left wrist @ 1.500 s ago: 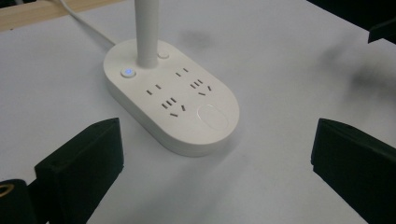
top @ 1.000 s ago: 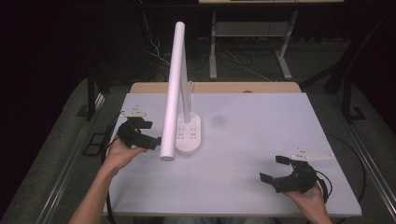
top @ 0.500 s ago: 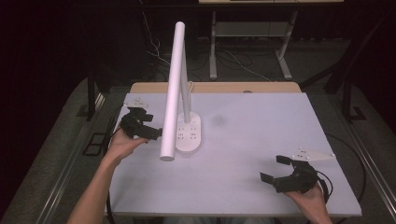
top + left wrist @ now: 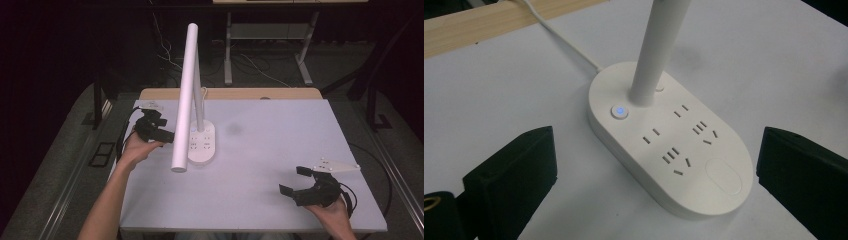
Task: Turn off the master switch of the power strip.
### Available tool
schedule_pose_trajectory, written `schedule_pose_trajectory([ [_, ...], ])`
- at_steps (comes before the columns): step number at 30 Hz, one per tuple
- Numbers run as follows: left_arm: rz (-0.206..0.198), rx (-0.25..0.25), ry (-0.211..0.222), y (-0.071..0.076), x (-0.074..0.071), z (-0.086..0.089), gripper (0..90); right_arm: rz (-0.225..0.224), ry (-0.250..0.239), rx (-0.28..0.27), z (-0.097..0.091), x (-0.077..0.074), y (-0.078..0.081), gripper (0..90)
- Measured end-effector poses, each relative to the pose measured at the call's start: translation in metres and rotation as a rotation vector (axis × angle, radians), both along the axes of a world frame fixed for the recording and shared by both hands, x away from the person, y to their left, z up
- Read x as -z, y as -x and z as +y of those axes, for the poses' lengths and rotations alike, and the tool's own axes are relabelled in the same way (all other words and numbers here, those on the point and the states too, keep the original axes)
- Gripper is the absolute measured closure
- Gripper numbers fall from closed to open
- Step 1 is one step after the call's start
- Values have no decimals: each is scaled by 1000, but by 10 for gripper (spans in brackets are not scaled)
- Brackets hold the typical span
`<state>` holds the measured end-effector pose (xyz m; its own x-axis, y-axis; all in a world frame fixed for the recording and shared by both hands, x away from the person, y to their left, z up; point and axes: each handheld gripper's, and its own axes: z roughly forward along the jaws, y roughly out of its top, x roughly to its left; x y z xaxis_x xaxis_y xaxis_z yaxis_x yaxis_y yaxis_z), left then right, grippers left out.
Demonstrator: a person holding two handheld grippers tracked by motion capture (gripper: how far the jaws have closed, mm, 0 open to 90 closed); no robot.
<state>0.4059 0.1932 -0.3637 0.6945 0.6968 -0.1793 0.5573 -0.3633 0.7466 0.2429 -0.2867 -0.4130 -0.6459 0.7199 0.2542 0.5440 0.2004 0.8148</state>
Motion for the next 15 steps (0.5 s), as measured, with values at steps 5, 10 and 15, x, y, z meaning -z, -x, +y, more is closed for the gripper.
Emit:
schedule_pose_trajectory([
  [5,8,-8,3,-6,5,-3,15,11,-4,1,-1,0,0,0],
  [10,17,-29,22,-12,10,-5,17,12,-2,-1,-1,0,0,0],
  [15,23,-51,46,-18,13,-7,23,11,-3,1,-1,0,0,0],
])
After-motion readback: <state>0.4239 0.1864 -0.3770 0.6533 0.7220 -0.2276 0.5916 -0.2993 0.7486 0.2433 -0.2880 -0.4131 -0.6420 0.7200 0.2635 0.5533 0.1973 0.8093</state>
